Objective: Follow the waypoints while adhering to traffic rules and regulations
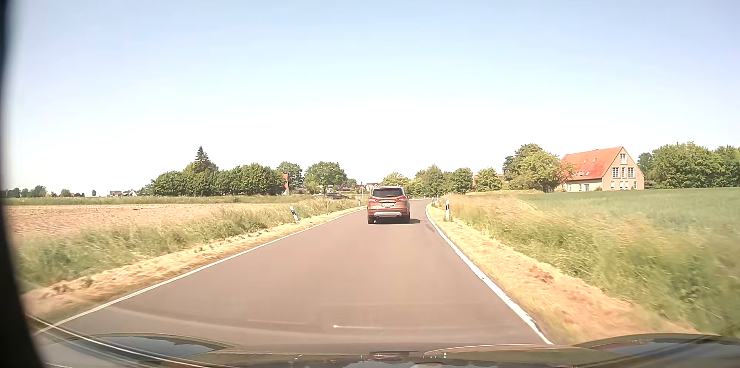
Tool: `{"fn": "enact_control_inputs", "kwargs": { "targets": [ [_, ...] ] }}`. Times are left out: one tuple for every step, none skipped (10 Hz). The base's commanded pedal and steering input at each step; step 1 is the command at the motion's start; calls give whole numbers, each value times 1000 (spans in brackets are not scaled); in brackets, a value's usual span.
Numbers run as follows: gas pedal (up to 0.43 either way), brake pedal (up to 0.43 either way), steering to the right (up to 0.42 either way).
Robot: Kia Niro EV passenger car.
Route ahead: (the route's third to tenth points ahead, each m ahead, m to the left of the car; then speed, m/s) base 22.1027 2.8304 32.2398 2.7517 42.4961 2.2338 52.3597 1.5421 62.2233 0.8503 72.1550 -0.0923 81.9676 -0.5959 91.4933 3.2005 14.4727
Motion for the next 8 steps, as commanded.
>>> {"fn": "enact_control_inputs", "kwargs": {
  "targets": [
    [28, 0, 4],
    [0, 0, 4],
    [0, 0, 4],
    [0, 0, 4],
    [0, 0, 4],
    [0, 0, 4],
    [0, 0, 4],
    [0, 0, 4]
  ]
}}
